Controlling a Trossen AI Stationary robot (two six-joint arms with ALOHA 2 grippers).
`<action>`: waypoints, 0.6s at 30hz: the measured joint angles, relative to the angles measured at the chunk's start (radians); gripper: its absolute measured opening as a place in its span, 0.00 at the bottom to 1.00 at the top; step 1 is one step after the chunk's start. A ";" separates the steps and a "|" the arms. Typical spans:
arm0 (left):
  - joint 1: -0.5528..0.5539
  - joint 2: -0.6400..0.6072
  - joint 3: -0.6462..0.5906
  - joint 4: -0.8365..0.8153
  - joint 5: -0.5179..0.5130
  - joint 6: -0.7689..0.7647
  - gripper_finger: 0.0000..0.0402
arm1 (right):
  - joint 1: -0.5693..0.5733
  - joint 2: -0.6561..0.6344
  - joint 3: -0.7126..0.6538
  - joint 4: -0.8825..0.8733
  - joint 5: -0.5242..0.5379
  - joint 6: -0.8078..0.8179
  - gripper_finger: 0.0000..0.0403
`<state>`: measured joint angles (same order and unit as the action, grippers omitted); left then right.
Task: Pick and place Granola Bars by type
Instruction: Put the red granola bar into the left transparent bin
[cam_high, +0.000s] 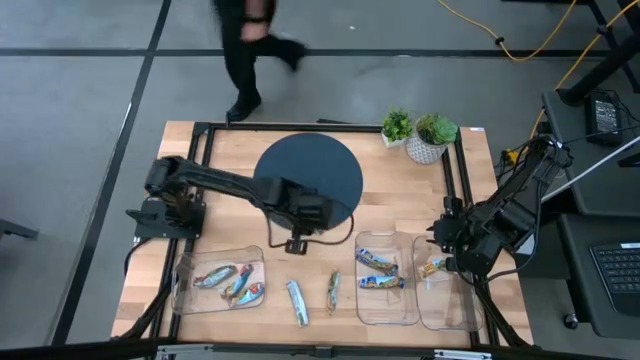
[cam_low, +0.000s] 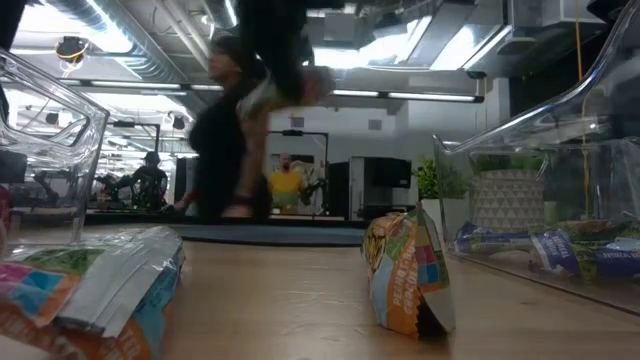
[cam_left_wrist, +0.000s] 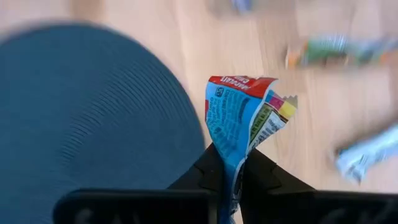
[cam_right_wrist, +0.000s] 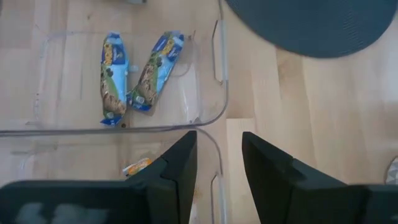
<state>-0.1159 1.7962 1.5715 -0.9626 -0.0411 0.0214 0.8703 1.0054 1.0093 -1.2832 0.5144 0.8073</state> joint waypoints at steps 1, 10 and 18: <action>0.003 -0.024 0.000 0.019 -0.010 -0.007 0.03 | 0.000 0.000 0.000 0.000 0.013 0.003 0.32; 0.014 -0.169 0.001 0.091 -0.052 -0.050 0.04 | 0.000 0.000 0.000 0.000 0.054 0.022 0.32; -0.083 -0.300 0.001 -0.041 -0.043 -0.200 0.03 | -0.026 0.000 0.000 -0.001 0.103 0.019 0.32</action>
<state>-0.1991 1.4959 1.5726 -1.0037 -0.0839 -0.1791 0.8444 1.0050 1.0092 -1.2839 0.6174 0.8263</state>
